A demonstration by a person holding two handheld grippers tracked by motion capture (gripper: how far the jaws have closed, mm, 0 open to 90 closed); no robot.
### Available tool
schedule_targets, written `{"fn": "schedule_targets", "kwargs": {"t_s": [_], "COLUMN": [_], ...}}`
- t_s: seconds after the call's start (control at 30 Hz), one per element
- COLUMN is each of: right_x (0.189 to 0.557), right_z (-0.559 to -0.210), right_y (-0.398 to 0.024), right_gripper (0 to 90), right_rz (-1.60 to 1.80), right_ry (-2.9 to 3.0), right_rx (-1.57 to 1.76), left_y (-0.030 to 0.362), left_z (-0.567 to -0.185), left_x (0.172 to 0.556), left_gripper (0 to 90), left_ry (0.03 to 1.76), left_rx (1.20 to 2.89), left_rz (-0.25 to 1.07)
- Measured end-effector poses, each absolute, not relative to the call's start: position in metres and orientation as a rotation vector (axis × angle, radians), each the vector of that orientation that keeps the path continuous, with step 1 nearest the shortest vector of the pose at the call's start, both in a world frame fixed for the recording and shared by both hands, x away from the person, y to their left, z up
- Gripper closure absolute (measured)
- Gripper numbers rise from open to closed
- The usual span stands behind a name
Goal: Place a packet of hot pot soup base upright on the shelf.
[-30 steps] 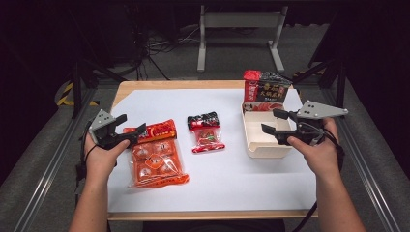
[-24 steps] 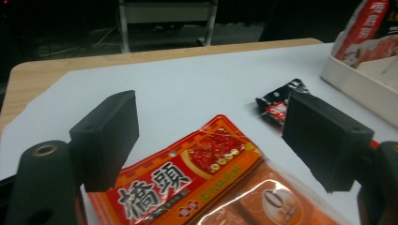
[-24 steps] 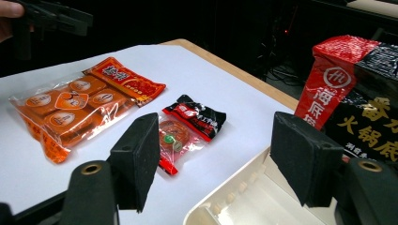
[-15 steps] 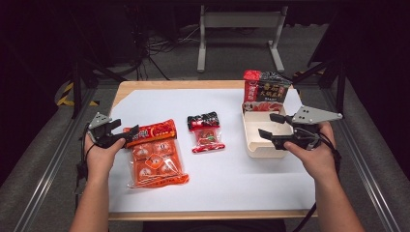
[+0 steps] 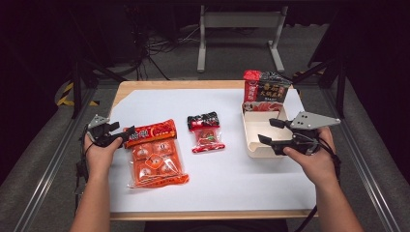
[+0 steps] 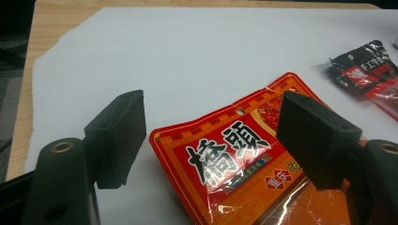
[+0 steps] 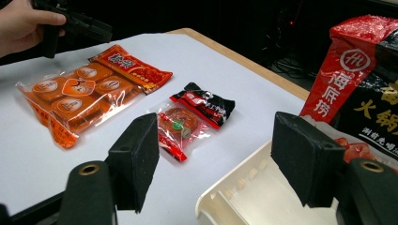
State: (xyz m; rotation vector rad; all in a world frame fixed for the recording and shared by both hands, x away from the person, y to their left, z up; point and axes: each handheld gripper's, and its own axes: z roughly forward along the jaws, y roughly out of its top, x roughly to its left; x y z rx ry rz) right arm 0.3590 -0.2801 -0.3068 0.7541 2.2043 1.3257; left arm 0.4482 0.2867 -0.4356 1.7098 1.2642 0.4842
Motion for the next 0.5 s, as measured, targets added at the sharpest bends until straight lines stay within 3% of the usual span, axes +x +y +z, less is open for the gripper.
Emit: {"fn": "schedule_targets", "kwargs": {"t_s": [0.5], "right_x": [0.357], "right_z": [-0.310], "right_y": [-0.281], "right_gripper": [32.5], "right_rz": [1.319], "right_ry": [2.208], "right_rx": [0.770], "left_y": [0.288], "left_z": [-0.449], "left_x": [0.457], "left_gripper": [21.6], "left_ry": [1.352], "left_rx": [1.781], "left_rz": [0.399]}}
